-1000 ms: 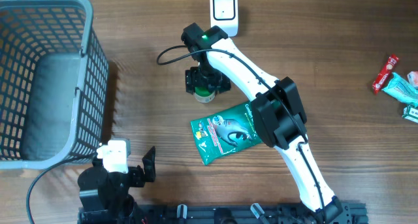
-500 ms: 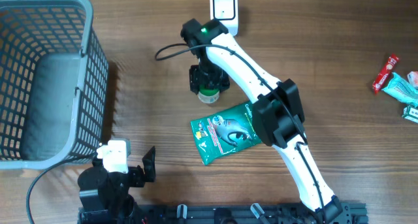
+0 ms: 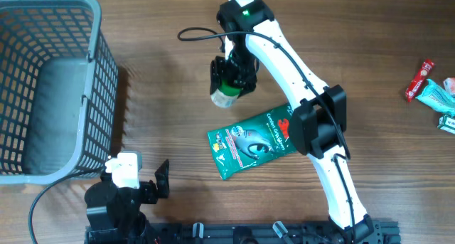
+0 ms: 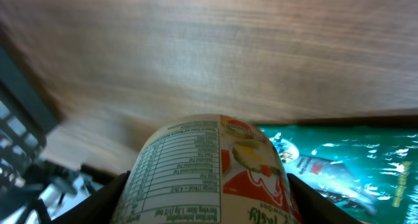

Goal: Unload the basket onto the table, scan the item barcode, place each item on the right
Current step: 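Lift the jar and hold it in front of the scanner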

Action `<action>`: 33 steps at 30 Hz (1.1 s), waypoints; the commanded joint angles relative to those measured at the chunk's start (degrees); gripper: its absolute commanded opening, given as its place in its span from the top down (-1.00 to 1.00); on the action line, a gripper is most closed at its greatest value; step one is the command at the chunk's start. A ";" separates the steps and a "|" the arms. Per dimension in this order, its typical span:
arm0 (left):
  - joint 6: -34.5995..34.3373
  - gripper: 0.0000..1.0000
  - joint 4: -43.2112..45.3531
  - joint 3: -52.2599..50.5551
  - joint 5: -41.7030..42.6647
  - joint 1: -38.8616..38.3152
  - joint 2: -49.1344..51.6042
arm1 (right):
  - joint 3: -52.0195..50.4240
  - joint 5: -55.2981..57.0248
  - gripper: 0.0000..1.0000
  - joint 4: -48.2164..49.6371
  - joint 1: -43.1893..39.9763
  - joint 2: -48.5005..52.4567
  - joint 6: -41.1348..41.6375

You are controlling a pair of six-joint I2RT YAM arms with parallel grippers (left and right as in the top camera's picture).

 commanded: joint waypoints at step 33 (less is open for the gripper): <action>-0.50 -1.00 0.15 -0.26 0.09 -0.24 -0.24 | -17.29 36.83 0.01 32.00 0.13 -31.87 -2.08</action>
